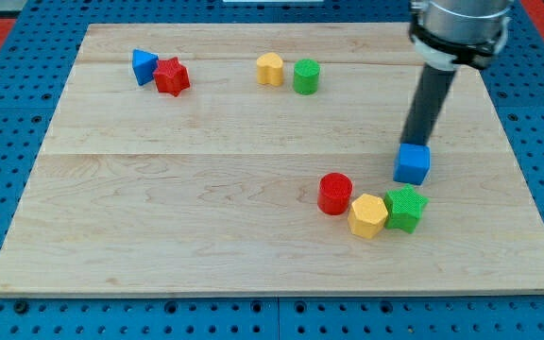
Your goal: Keep the blue cube at the top of the yellow hexagon
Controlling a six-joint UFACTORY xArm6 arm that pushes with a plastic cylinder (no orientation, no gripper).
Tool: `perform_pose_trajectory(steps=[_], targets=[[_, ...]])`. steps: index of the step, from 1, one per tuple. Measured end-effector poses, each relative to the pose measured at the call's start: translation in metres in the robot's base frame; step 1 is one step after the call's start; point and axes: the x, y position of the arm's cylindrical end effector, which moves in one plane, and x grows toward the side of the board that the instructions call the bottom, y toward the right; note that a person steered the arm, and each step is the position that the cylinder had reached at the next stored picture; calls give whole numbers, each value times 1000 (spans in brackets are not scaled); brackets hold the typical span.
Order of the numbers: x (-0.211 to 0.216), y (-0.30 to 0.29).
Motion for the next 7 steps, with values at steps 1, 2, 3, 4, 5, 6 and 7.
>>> perform_pose_trajectory(steps=[1,2,3,4,5,6,7], targets=[[14,18],[38,14],[30,-20],[-9,-20],[-11,-35],[8,-46],[28,-52]])
